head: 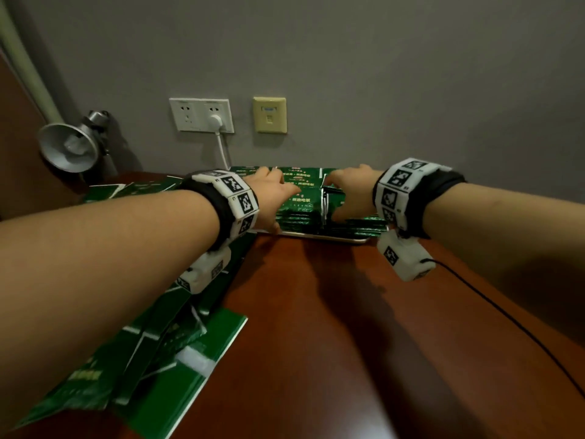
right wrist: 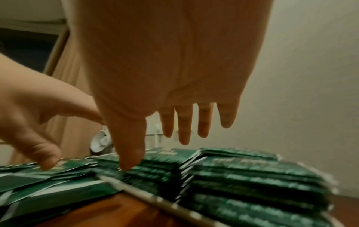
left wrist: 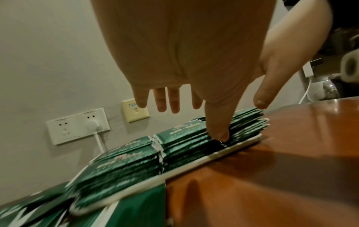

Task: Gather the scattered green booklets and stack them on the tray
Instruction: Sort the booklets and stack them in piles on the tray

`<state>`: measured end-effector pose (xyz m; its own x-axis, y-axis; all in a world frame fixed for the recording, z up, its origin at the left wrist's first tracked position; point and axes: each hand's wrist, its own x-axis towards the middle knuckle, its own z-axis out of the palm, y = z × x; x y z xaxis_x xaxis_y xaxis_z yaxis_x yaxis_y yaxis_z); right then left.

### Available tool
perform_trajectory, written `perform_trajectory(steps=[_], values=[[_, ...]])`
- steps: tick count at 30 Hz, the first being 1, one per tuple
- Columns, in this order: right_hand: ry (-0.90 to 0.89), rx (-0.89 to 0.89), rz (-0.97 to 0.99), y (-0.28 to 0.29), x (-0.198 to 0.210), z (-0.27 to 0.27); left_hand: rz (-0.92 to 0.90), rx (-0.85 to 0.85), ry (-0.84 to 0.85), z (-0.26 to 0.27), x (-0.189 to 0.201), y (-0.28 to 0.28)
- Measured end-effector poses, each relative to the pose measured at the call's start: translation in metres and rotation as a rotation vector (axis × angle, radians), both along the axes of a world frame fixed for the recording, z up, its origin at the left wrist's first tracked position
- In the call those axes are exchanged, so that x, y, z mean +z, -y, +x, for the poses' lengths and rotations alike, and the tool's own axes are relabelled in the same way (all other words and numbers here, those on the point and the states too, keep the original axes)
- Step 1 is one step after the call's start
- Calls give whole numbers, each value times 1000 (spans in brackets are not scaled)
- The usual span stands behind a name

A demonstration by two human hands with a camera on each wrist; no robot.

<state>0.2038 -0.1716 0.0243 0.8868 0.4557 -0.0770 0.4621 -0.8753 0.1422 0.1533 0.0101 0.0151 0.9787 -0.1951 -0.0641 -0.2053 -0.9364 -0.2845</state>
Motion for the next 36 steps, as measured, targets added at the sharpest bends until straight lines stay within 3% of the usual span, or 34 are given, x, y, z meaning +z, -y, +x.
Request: perform_trajectory(steps=[7,11,15,22,36], values=[[-124,252,-27,-54,-47,-123,-59,143,-160,-122,-33,-32],[-240,412,-37,-90,-79,-188,54,346,-221,-188,-70,-57],[-188,441,-29,-106,-87,-218,-6,508,-234,-225,-91,-70],[-117,368,-93,-90,-87,-231,-181,429,-213,-249,-87,-51],[-101,196,-131,0,-81,-224,-223,248,-230,-212,-89,28]])
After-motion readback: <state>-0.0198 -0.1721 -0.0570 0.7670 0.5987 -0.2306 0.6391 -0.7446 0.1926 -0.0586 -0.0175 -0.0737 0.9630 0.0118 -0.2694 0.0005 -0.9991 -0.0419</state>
